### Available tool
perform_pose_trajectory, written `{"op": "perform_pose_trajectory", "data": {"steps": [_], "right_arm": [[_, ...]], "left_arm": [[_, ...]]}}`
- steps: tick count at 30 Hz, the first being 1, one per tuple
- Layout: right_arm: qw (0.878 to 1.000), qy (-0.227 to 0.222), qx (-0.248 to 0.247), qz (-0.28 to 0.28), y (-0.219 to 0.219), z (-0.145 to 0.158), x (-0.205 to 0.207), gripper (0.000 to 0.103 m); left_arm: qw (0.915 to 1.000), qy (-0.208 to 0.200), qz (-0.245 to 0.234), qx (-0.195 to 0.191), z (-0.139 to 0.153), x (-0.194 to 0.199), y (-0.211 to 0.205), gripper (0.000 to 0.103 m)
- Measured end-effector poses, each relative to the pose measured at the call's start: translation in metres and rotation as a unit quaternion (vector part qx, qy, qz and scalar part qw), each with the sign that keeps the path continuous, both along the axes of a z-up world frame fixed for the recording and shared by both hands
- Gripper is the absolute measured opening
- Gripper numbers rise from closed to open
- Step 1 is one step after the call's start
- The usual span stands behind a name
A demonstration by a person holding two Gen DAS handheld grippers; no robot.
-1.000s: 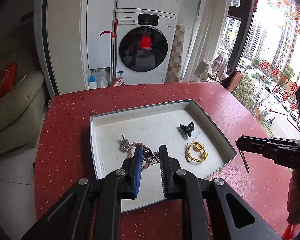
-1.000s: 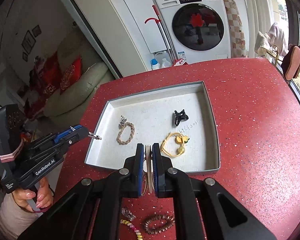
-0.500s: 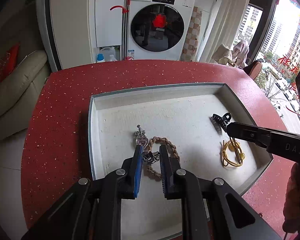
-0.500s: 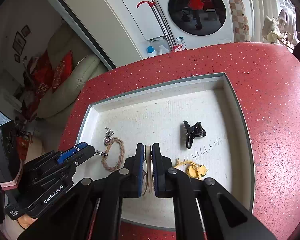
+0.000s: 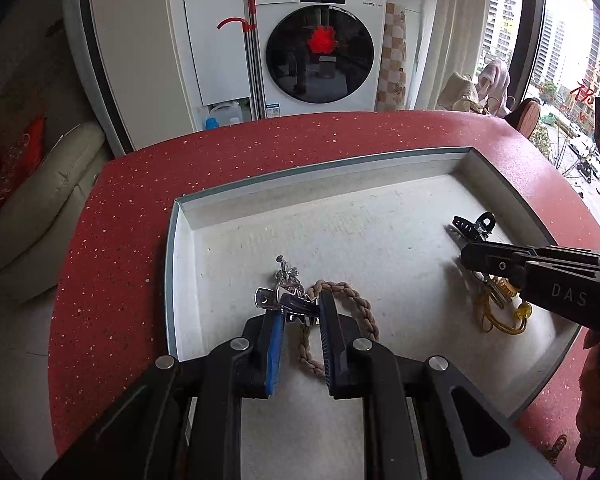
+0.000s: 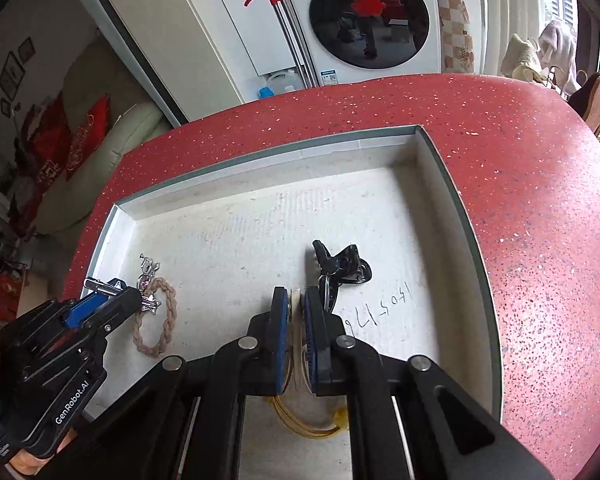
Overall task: Organize jewelry
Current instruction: 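Lower both items into the tray and open both tools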
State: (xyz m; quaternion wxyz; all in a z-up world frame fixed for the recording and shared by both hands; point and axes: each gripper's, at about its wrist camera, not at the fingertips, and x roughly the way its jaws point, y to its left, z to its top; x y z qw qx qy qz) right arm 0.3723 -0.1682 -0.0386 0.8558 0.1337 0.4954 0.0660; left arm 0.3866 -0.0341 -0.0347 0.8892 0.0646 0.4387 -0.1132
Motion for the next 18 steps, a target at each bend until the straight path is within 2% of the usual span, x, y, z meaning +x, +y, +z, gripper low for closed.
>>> {"op": "perform_pose_trajectory", "data": {"steps": [4, 8, 18], "right_arm": [[1.0, 0.002, 0.012, -0.004, -0.006, 0.001, 0.0, 0.013], [1.0, -0.008, 0.029, -0.006, -0.011, 0.007, -0.006, 0.041], [0.997, -0.027, 0.065, -0.017, -0.017, 0.023, -0.022, 0.044]], "left_arm": [[1.0, -0.003, 0.0, 0.004, 0.001, -0.001, -0.003, 0.036], [0.9999, -0.015, 0.005, 0.003, 0.005, -0.005, 0.0, 0.036], [0.9996, -0.021, 0.018, -0.003, 0.013, -0.01, 0.006, 0.036]]}}
